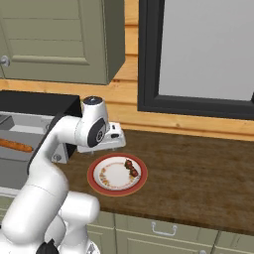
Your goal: Pick up the kebab skewer and baguette bread, and place them inside the toaster oven. Close the toaster oven door and start by setting the timer.
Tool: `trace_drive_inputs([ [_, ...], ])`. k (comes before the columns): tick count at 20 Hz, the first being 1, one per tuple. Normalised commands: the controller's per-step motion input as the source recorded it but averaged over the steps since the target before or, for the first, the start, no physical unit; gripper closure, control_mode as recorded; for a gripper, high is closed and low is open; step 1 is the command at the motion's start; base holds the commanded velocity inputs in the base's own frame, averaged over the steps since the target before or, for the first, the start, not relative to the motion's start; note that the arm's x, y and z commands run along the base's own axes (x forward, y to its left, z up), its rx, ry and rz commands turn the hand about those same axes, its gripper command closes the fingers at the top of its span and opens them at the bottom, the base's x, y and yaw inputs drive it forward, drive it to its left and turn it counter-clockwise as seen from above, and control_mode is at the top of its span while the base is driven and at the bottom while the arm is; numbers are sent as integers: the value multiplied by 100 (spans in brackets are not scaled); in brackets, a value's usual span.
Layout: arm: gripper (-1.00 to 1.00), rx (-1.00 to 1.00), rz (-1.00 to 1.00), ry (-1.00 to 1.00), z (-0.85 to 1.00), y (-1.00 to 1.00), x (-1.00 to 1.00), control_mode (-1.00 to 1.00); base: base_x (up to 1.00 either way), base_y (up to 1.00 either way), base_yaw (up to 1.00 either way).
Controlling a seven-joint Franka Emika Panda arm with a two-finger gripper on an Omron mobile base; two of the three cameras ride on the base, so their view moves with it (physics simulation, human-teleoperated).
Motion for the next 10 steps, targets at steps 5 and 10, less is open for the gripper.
trace_drive_inputs([
  [5, -100, 0, 0, 1, -38, -10, 33, -100, 0, 0, 0],
  [10, -100, 0, 0, 5, -25, -8, 6, -100, 0, 0, 0],
])
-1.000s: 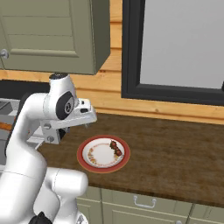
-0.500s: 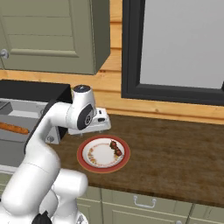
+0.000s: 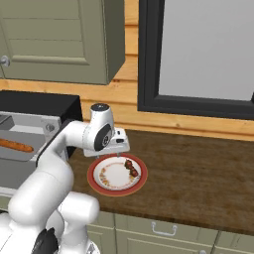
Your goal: Pick up the kebab skewer and baguette bread, and place them inside the toaster oven. Close the toaster oven door and start by setting the timer.
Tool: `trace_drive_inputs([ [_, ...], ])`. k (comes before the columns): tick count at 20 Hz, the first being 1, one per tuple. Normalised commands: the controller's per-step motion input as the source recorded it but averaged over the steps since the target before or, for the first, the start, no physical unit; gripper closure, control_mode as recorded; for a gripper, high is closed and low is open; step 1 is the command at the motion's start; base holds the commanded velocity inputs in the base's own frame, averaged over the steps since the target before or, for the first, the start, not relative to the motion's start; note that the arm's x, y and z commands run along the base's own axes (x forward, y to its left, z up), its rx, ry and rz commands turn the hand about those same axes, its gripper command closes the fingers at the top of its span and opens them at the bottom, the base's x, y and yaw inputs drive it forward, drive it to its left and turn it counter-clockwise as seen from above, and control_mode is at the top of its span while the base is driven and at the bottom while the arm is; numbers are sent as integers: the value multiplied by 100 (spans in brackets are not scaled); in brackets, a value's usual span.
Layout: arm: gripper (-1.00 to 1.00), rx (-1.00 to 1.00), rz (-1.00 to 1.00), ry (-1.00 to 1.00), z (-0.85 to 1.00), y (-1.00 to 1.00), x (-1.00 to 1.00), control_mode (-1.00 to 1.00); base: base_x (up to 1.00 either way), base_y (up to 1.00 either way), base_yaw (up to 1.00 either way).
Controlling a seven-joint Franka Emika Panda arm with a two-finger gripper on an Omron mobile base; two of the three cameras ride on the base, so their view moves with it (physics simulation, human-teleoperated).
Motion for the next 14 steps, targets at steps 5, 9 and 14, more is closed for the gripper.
trace_drive_inputs([
  [5, -100, 0, 0, 7, -8, -1, 0, -100, 0, 0, 0],
  [9, -100, 0, 0, 4, -13, -4, 1, -100, 0, 0, 0],
  [14, -100, 0, 0, 1, -21, -40, 13, -100, 0, 0, 0],
])
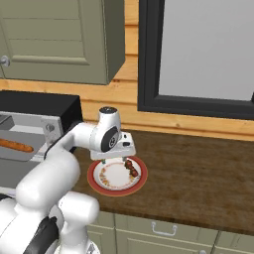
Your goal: Pick up the kebab skewer and baguette bread, and place them inside the toaster oven. Close the toaster oven door and start by setting the timer.
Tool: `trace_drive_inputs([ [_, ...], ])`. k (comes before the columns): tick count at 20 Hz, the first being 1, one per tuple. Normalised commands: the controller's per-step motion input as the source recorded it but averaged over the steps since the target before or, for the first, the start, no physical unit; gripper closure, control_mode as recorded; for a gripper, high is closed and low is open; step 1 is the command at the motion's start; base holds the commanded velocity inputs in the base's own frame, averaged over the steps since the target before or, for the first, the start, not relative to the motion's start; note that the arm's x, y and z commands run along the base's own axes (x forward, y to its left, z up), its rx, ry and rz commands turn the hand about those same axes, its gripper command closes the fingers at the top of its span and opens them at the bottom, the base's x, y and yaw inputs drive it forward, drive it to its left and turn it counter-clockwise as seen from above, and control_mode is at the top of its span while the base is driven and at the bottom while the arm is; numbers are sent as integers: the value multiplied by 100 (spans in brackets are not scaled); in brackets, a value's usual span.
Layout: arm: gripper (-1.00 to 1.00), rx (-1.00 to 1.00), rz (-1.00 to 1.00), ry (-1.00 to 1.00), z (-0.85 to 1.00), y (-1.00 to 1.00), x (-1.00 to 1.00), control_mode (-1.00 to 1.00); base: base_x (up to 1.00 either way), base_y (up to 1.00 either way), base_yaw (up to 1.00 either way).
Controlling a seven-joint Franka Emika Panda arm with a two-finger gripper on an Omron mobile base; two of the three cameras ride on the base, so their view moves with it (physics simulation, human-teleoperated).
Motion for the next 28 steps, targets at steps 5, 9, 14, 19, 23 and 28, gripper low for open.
trace_drive_inputs([
  [5, -100, 0, 0, 2, -19, -45, 18, -100, 0, 0, 0],
  [9, -100, 0, 0, 2, -18, -7, 26, -100, 0, 0, 0],
  [14, -100, 0, 0, 2, -13, -1, 25, -100, 0, 0, 0],
  [19, -100, 0, 0, 0, -18, 0, 6, -100, 0, 0, 0],
  [23, -100, 0, 0, 0, -37, -12, 28, -100, 0, 0, 0],
  [28, -100, 0, 0, 0, -35, -15, 24, -100, 0, 0, 0],
])
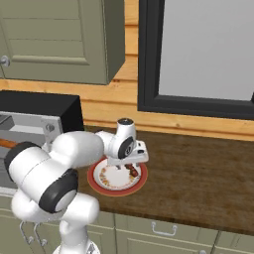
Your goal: Pick up the kebab skewer and baguette bread, and place them inside the toaster oven. Close the toaster oven door and start by setting the timer.
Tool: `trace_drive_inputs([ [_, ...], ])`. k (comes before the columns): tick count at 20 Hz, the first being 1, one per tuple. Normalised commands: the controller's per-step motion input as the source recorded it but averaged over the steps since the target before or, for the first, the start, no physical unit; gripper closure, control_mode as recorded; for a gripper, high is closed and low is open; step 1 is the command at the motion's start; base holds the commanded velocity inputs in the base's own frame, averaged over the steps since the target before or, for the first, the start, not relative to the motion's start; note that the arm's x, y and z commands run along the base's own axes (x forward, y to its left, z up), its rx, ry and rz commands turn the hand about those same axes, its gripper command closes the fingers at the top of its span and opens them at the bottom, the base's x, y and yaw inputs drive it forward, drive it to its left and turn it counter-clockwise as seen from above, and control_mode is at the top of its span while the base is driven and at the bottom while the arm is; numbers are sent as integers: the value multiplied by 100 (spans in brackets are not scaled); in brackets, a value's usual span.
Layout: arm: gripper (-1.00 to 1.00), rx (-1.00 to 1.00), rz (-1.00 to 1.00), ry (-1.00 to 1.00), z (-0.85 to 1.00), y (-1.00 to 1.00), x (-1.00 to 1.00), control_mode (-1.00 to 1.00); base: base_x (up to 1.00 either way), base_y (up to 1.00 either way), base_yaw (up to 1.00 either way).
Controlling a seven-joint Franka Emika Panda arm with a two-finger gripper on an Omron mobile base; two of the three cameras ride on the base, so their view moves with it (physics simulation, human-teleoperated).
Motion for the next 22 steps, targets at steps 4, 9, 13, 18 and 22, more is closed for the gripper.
trace_drive_inputs([
  [4, -100, 0, 0, 0, -25, -2, 18, -100, 0, 0, 0],
  [9, -100, 0, 0, 0, -25, 0, 15, -100, 0, 0, 0],
  [13, -100, 0, 0, 0, -32, -1, 11, -100, 0, 0, 0],
  [18, -100, 0, 0, 0, -15, -6, 8, -100, 0, 0, 0],
  [22, 100, 0, 0, 0, -13, 0, 4, -100, 0, 0, 0],
])
